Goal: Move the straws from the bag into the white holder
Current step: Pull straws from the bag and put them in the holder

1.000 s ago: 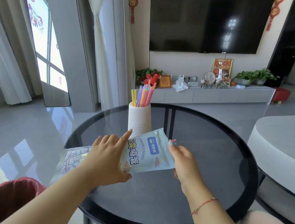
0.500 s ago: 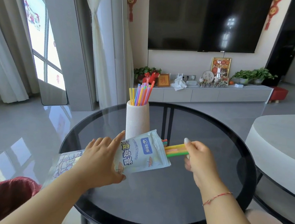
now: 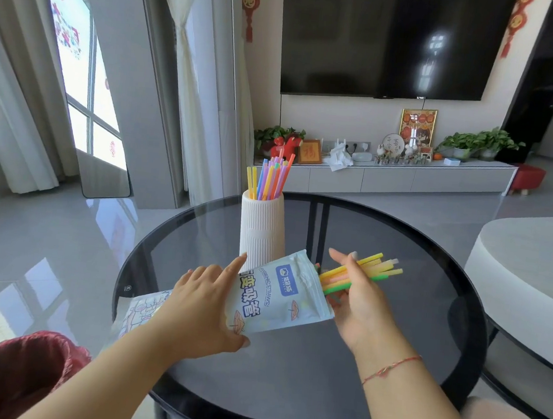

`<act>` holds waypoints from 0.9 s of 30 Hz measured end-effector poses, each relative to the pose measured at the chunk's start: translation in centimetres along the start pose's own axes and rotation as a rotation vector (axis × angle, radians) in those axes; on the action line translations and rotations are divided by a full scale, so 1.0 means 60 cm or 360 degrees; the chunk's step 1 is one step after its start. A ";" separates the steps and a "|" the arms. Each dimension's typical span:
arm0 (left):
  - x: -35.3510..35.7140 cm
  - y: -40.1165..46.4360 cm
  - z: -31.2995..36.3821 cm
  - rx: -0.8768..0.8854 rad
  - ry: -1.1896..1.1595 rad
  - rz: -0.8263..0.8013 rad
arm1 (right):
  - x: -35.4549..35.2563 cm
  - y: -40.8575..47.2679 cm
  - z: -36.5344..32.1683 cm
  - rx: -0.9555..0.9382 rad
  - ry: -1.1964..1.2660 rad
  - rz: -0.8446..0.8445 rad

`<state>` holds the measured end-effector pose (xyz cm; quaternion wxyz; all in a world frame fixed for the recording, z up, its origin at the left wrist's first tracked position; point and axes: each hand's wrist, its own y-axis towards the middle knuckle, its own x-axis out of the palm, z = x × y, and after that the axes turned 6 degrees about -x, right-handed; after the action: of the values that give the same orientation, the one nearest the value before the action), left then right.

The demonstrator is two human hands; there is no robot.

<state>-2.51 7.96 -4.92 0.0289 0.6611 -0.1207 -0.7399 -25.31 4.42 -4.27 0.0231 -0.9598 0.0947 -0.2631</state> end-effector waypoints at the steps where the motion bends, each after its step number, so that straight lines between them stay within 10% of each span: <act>1: 0.001 -0.001 -0.003 -0.0005 -0.0003 -0.0005 | -0.002 0.005 -0.007 -0.0029 0.0016 0.0040; 8: 0.005 -0.003 -0.006 -0.0030 -0.0009 -0.0079 | 0.006 0.040 -0.069 -0.0147 0.0428 0.0235; 27: 0.048 0.010 0.015 0.0087 0.0239 -0.0393 | 0.044 0.084 -0.161 -0.0807 -0.0413 0.0239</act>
<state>-3.83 6.94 -7.49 -0.0714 0.7250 -0.0563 -0.6827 -28.85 -0.98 4.92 -0.1863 -0.9509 0.2243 -0.1037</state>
